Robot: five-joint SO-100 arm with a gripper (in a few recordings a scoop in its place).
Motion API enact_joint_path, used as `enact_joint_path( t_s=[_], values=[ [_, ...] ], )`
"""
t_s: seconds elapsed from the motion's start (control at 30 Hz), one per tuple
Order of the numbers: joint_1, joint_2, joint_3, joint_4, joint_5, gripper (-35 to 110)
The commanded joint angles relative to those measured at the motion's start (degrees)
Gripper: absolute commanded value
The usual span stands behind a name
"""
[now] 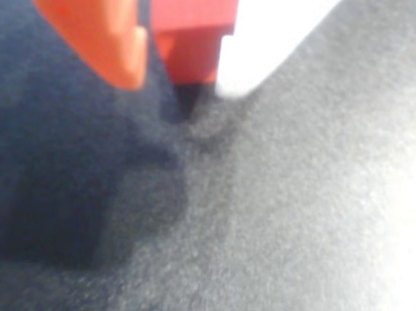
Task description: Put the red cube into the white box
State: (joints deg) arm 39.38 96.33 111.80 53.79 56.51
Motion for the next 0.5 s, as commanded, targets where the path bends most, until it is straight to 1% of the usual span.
enact_joint_path(
  t_s=[0.0,0.17,0.33,0.47],
  values=[
    [0.4,1.1,-2.5,0.1,1.3,8],
    [-1.3,-0.7,-5.5,0.2,2.2,10],
    [-2.7,-6.3,-11.8,0.2,2.8,12],
    [-4.0,-6.7,-10.6,0.2,4.0,12]
  ],
)
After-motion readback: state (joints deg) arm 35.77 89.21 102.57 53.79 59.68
